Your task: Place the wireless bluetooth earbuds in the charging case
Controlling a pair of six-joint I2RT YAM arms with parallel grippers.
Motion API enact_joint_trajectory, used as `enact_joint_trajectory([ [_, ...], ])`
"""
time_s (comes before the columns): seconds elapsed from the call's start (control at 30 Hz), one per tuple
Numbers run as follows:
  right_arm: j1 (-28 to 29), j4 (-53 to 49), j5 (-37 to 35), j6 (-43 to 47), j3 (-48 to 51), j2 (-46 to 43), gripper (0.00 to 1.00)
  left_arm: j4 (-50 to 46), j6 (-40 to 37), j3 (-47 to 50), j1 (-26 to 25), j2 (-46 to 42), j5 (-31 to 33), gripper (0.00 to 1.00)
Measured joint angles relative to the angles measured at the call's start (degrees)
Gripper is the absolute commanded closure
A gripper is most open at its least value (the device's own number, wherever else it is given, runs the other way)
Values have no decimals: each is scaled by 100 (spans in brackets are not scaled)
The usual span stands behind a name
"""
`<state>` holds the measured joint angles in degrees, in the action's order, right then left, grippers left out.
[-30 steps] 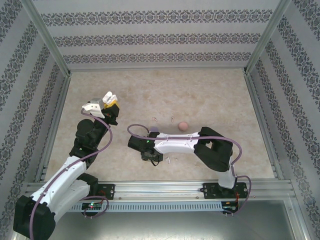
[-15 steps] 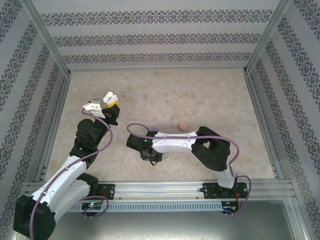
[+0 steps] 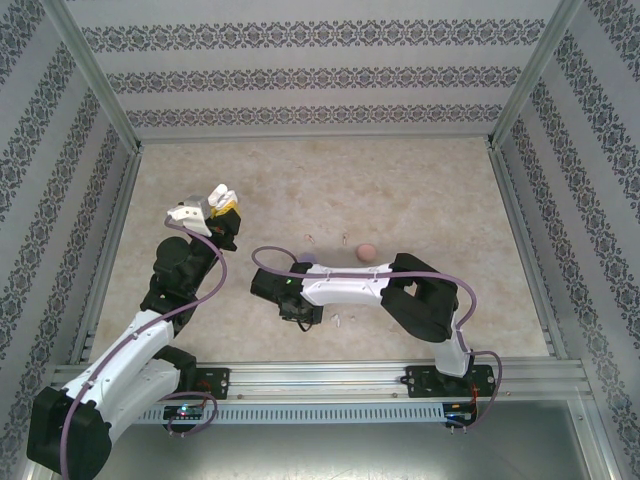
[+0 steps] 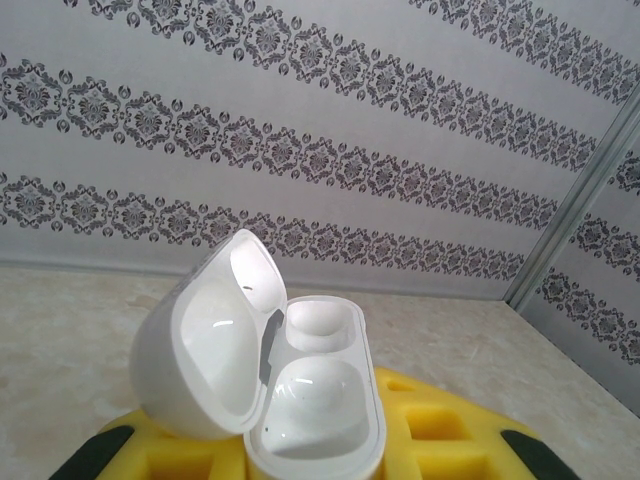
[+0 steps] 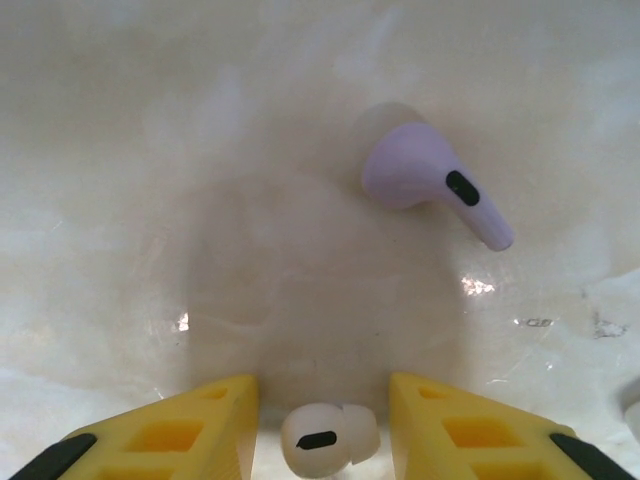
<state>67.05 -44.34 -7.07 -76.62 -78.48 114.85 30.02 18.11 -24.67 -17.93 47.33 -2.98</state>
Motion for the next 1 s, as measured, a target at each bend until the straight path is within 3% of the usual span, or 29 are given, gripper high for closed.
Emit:
enact_joint_trajectory([
  [0.47,35,17,-2,-20,0,7,63,0,7,-11,0,26,-68,100],
  [0.8,28,2,-20,-17,24,2,74,-4,44,-11,0,76,-195,100],
  [1.0,28,15,-24,2,28,-13,76,-15,66,-11,0,90,-260,100],
])
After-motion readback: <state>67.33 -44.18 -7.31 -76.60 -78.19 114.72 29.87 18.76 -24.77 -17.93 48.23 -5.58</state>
